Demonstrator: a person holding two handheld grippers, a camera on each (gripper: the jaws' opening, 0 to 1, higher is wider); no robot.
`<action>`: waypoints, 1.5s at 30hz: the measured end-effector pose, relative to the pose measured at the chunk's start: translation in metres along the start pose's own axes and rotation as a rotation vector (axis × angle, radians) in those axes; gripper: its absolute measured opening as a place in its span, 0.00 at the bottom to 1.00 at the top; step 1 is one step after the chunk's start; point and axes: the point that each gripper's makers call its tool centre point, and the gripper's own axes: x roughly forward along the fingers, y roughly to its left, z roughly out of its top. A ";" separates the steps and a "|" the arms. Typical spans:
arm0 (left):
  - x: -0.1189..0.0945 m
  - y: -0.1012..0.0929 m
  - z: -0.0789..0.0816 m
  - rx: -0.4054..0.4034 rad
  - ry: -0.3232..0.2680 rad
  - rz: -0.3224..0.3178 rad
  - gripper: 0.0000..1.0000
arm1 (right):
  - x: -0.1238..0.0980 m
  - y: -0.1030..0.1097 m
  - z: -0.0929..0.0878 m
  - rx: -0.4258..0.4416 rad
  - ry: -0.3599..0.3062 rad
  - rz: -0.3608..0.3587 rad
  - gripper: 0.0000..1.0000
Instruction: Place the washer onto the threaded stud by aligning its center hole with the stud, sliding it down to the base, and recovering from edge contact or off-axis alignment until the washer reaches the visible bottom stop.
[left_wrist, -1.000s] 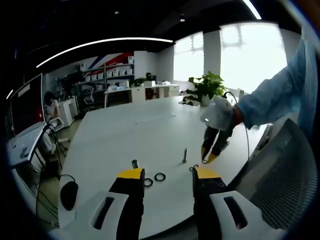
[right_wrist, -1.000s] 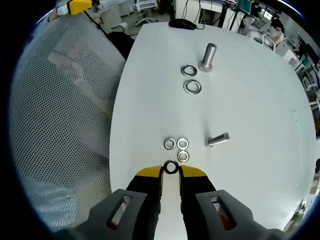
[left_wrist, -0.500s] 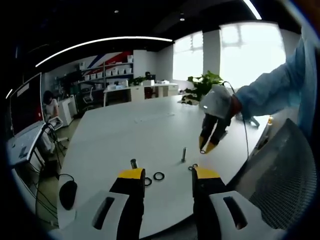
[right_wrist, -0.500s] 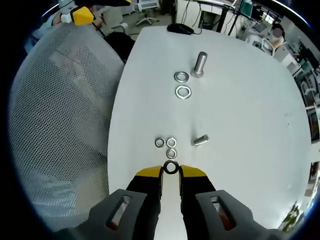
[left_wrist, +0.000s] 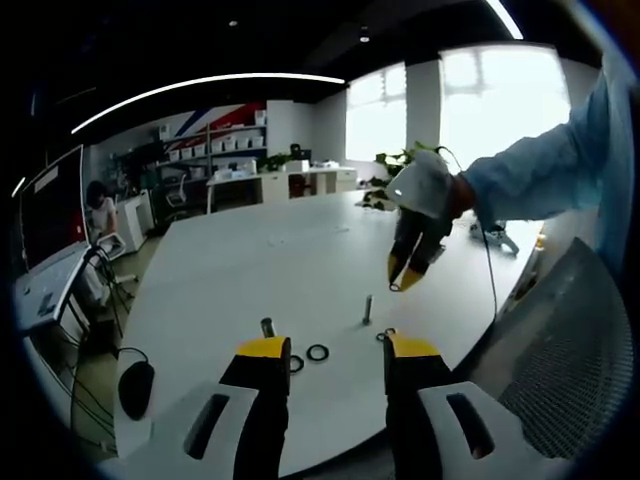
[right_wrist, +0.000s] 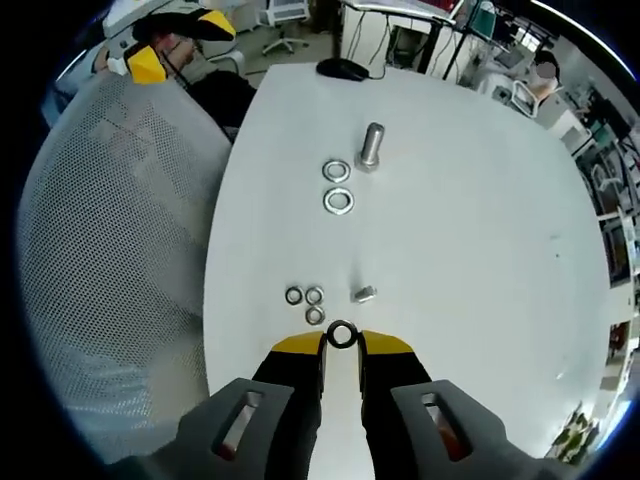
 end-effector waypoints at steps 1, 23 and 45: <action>0.000 0.000 0.000 0.001 0.001 0.000 0.35 | 0.000 -0.002 0.001 0.000 0.000 -0.003 0.14; 0.000 0.000 0.000 -0.004 -0.001 0.000 0.34 | 0.006 -0.023 0.023 0.007 -0.029 -0.063 0.14; 0.000 0.002 0.001 -0.014 -0.010 0.003 0.34 | 0.028 -0.019 0.019 0.031 0.017 -0.027 0.14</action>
